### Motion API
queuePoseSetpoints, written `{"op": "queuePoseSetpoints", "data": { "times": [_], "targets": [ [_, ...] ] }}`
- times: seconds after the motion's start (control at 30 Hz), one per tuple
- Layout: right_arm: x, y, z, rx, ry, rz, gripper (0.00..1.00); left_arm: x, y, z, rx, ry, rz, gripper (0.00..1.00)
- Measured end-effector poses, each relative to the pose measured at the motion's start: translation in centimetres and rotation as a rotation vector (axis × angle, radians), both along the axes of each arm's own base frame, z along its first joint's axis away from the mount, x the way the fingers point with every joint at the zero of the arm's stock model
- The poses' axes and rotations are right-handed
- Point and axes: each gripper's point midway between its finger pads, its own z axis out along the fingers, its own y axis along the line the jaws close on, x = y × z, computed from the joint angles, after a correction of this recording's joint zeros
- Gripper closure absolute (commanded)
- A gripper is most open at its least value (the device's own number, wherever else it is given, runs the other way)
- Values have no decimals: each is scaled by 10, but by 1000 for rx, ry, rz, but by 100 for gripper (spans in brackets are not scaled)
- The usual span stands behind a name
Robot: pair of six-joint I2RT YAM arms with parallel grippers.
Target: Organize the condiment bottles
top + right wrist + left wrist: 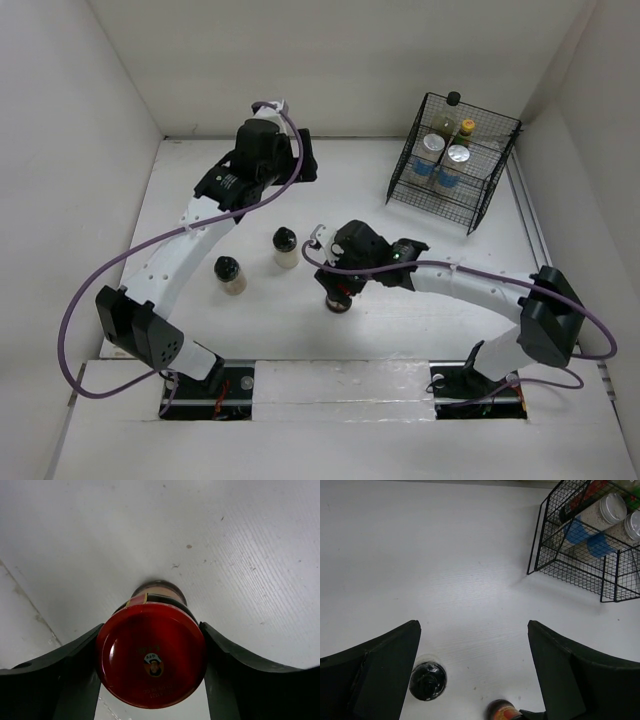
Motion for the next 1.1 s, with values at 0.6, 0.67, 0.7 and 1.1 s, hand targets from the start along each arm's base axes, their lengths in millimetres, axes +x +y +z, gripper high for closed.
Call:
{"op": "queuePoseSetpoints", "data": {
  "times": [0.6,0.67,0.7,1.1],
  "targets": [
    [133,-130,137,148,-248,-568,70,-32,-49,-34,-94,107,-184,13],
    [164,-178,177,173,-355,-712,70,-40,-61,-32,-102,104,-235,12],
    [175,-201,194,183,-398,-779,70,-43,-66,-31,-103,101,-257,12],
    [246,-373,224,129,-467,-1167,71,-74,-115,-18,-49,27,-454,10]
  ]
}}
